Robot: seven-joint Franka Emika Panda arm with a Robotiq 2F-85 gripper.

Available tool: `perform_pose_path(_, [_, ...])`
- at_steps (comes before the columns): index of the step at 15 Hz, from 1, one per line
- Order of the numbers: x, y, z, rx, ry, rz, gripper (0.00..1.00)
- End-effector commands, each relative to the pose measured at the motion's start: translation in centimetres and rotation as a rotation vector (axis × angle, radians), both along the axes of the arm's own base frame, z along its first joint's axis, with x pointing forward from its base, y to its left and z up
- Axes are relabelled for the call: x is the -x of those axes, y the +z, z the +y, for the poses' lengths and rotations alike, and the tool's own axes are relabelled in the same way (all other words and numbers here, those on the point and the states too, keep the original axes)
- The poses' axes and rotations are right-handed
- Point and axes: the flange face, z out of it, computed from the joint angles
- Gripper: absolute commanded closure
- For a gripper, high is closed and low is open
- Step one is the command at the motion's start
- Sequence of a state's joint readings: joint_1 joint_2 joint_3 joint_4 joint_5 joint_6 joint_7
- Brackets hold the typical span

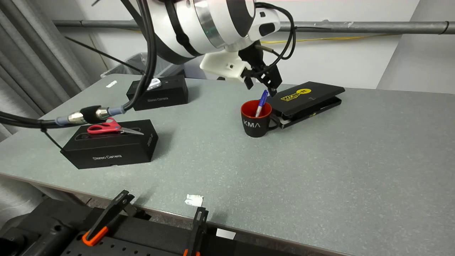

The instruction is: Remove the marker out of the cup and put it on the table

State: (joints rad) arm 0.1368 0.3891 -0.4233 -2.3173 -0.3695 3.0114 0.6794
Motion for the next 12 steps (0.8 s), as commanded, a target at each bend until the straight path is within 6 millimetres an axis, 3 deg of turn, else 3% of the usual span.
perform_pose_path(1, [-0.9, -0.9, 0.0, 0.001, -0.015, -0.031, 0.35])
perform_pose_path(9, [-1.1, -1.0, -0.3, -0.010, -0.054, -0.047, 0.99])
perform_pose_path(12, [-0.6, 0.5, -1.1, 0.005, -0.072, -0.055, 0.96])
